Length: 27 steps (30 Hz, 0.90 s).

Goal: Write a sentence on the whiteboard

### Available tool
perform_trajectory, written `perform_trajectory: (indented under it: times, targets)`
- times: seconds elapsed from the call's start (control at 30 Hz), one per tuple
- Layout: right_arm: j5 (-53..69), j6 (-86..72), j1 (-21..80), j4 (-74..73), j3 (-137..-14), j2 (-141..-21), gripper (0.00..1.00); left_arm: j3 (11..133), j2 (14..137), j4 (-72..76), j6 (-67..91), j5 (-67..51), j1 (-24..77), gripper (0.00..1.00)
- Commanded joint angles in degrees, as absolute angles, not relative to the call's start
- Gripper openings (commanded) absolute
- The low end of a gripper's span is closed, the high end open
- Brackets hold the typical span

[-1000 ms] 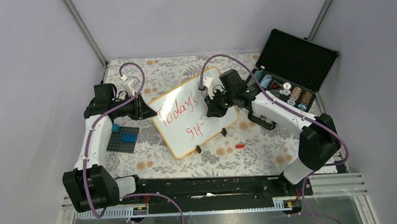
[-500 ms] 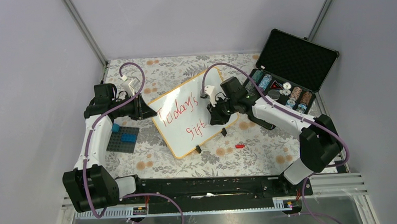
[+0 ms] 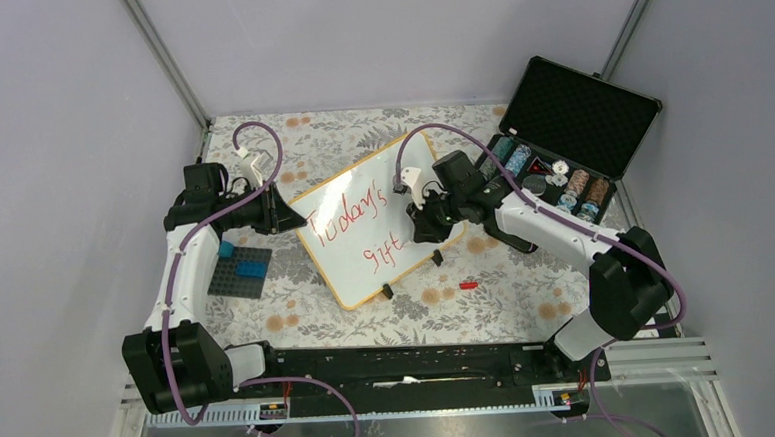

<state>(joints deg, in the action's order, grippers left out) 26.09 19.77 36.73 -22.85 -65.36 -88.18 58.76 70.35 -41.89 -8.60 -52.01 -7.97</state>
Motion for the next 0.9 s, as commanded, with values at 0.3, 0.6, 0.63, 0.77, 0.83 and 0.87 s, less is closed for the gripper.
perform_trajectory:
  times: [0.3,0.6,0.63,0.77,0.83,0.87]
  targets:
    - [29.48,20.42,36.39,-25.64,-68.78,-83.84,0.00,58.78,70.94,-41.14,-11.07,-47.71,-6.40,0.05]
    - [26.05,20.92,36.23,-25.00,-68.00,-84.27,0.00,58.62,70.32,-41.13,-11.01,-47.65,-6.38,0.05]
    - [25.43,20.92,36.25,-24.55,-67.95,-84.59,0.00,58.56,70.31,-41.18,-10.94,-47.70,-6.34,0.05]
    - [24.17,21.09,36.14,-24.22,-68.61,-86.08,0.00,58.67,70.31,-41.13,-10.92,-47.60,-6.34,0.05]
    - [23.73,21.09,36.07,-23.91,-68.55,-86.61,0.00,58.70,70.39,-41.13,-10.90,-47.60,-6.33,0.05]
    - [23.39,21.09,36.12,-23.57,-68.46,-86.77,0.00,58.67,70.47,-41.13,-10.91,-47.61,-6.32,0.05]
